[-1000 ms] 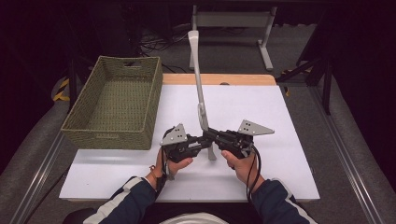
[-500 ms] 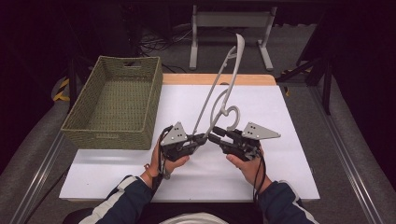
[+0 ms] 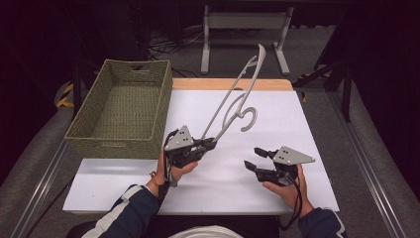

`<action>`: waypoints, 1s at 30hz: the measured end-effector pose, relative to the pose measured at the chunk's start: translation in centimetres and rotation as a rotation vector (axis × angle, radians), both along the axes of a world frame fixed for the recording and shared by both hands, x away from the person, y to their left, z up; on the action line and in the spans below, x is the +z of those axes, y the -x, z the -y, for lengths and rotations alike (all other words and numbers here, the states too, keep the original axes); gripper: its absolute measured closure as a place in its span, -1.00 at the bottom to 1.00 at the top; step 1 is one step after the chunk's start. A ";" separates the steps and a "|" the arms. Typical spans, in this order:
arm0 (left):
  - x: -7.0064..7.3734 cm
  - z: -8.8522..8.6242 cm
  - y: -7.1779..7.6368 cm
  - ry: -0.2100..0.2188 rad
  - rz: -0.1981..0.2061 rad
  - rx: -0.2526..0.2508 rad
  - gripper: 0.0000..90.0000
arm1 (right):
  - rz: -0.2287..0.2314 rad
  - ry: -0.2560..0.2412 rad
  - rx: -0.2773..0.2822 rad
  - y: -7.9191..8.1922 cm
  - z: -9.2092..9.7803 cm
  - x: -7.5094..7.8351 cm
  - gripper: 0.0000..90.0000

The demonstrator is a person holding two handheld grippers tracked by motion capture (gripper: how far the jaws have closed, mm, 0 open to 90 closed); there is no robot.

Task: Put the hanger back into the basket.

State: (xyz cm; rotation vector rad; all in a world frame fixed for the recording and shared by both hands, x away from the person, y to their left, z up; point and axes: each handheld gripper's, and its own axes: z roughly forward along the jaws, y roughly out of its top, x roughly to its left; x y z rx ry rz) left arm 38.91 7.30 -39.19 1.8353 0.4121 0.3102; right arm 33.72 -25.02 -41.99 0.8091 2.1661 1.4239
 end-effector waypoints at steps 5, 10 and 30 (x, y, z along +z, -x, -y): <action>1.2 -0.6 0.0 0.012 0.019 0.017 0.83 | -0.024 0.032 0.002 0.8 0.6 -0.6 -0.22; 2.4 -1.1 0.3 0.033 0.056 0.046 0.84 | -0.030 0.033 -0.022 0.5 0.8 -0.8 -0.40; 9.7 -4.1 -1.0 0.004 0.151 0.161 0.84 | -0.023 0.057 -0.174 -0.2 1.1 -1.1 -0.77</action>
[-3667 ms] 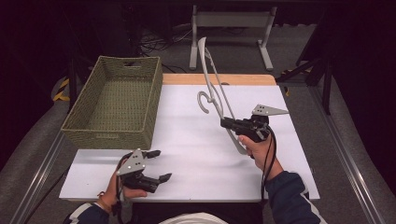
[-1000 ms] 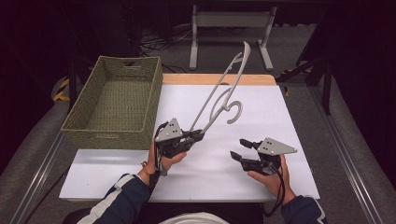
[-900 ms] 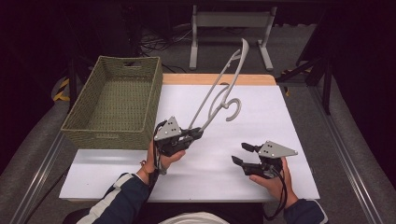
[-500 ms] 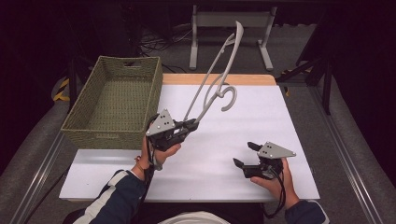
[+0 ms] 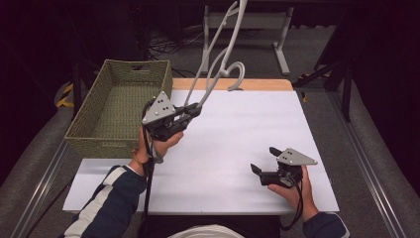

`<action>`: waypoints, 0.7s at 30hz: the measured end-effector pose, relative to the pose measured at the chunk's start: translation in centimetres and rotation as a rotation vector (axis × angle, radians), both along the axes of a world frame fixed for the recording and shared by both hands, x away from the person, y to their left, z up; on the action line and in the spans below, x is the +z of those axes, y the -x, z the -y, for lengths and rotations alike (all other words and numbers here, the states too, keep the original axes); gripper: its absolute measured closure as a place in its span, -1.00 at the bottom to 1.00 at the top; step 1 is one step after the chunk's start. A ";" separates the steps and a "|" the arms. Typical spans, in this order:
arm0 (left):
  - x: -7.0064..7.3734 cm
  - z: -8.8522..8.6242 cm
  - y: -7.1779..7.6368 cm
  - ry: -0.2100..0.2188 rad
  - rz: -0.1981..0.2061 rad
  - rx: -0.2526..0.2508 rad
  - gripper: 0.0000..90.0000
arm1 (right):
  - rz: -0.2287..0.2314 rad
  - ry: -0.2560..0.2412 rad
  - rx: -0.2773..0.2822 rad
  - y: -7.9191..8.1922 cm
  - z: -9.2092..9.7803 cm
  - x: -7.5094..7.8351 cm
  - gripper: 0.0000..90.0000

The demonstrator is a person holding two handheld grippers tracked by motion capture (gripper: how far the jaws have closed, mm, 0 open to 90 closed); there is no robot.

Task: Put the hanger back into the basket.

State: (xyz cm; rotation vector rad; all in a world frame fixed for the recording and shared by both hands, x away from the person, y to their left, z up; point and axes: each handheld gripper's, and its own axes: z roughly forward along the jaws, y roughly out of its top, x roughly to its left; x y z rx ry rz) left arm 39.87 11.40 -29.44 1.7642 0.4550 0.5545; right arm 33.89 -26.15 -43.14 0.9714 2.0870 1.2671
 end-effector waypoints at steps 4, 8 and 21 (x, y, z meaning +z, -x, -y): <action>0.3 -1.8 -0.3 0.005 0.012 0.032 0.84 | -0.001 0.019 0.003 0.0 -0.2 -0.1 -0.77; 0.5 -4.4 -0.9 0.008 0.013 0.080 0.83 | 0.001 0.033 -0.007 -0.1 -0.3 -0.3 -0.77; -0.5 -10.2 -2.2 -0.126 0.011 0.183 0.83 | -0.021 0.032 -0.004 -0.3 -0.4 -0.7 -0.77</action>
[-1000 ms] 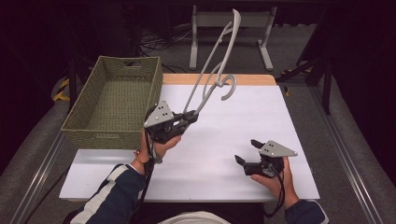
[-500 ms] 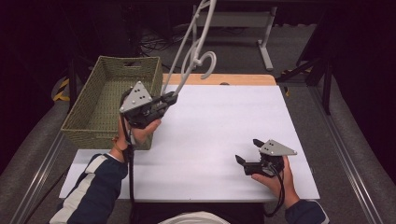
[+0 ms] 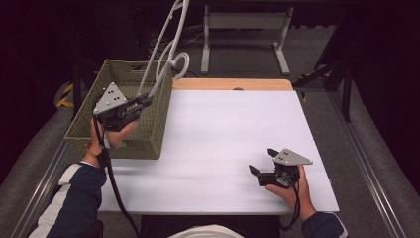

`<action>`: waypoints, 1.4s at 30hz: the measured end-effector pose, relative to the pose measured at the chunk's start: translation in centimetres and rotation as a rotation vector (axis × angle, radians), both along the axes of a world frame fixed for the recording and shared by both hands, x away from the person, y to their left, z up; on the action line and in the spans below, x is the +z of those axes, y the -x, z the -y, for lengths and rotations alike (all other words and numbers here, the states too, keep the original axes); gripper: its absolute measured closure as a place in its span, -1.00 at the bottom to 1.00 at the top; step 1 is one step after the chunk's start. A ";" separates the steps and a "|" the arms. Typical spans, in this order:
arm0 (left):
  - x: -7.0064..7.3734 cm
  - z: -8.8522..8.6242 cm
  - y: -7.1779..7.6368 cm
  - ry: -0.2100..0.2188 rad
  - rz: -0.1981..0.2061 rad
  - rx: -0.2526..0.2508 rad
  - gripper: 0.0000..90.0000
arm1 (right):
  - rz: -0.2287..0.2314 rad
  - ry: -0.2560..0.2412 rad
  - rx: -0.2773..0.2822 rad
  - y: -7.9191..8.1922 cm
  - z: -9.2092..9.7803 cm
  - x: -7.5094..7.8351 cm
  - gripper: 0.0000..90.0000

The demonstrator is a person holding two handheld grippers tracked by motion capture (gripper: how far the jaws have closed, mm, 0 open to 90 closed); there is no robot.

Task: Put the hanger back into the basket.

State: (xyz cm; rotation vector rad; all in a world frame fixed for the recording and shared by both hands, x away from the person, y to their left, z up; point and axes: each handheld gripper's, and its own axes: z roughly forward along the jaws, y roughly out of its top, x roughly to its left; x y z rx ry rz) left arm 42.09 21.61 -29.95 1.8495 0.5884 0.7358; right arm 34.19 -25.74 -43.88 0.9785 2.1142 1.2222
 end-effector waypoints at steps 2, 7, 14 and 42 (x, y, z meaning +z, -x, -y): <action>-0.7 -0.9 -0.6 -0.015 -0.019 0.020 0.83 | -0.003 0.006 0.002 0.0 -0.1 -0.1 -0.77; -1.9 -2.7 -1.4 -0.057 -0.058 0.065 0.83 | -0.005 0.013 0.005 -0.1 -0.2 -0.2 -0.76; -3.6 -4.8 -1.8 -0.101 -0.112 0.112 0.83 | -0.007 0.017 0.005 0.0 -0.3 -0.3 -0.75; -7.0 -8.0 -2.1 -0.231 -0.296 0.268 0.74 | -0.013 0.053 0.019 0.0 -0.4 -0.4 -0.69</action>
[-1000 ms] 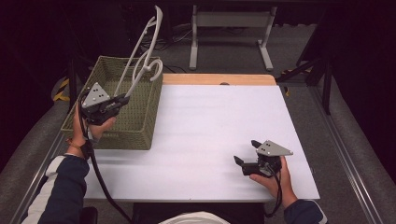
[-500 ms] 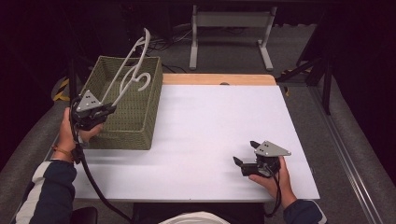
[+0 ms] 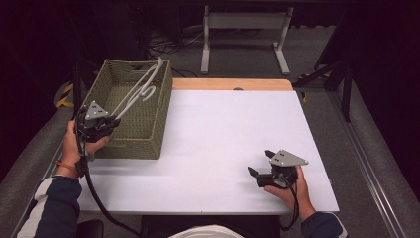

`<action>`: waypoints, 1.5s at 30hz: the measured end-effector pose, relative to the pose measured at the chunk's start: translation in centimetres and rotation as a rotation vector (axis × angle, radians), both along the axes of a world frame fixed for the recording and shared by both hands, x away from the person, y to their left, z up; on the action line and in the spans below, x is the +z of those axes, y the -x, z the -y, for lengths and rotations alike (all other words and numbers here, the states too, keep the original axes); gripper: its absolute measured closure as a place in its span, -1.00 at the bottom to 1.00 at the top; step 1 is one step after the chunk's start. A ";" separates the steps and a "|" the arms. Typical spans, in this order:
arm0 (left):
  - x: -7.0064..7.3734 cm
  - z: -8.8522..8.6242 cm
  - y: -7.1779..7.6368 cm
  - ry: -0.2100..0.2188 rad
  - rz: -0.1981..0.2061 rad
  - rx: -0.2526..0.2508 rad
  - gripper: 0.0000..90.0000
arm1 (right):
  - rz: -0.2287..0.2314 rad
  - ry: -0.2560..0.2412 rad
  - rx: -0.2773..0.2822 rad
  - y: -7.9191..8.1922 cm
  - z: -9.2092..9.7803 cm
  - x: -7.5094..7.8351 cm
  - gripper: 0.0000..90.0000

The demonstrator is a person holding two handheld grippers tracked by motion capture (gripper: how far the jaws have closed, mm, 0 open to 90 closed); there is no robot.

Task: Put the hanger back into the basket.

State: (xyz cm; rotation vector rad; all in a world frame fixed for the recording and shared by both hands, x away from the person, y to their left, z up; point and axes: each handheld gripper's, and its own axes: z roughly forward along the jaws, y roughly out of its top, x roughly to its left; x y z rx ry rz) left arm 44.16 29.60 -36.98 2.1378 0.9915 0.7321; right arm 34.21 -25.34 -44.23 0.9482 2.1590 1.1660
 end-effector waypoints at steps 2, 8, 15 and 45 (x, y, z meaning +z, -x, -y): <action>0.0 -0.2 0.1 0.056 0.013 0.004 0.68 | -0.003 0.001 0.001 0.0 0.0 0.0 -0.69; 0.2 0.2 0.3 0.106 0.043 -0.006 0.45 | 0.010 0.003 -0.010 0.0 0.1 0.1 -0.69; 0.6 0.9 0.8 0.154 0.102 -0.032 0.25 | 0.013 0.004 -0.012 0.1 0.1 0.2 -0.69; 2.0 7.4 6.6 0.301 0.372 -0.290 -0.76 | 0.115 0.018 -0.027 0.8 0.0 1.5 -0.70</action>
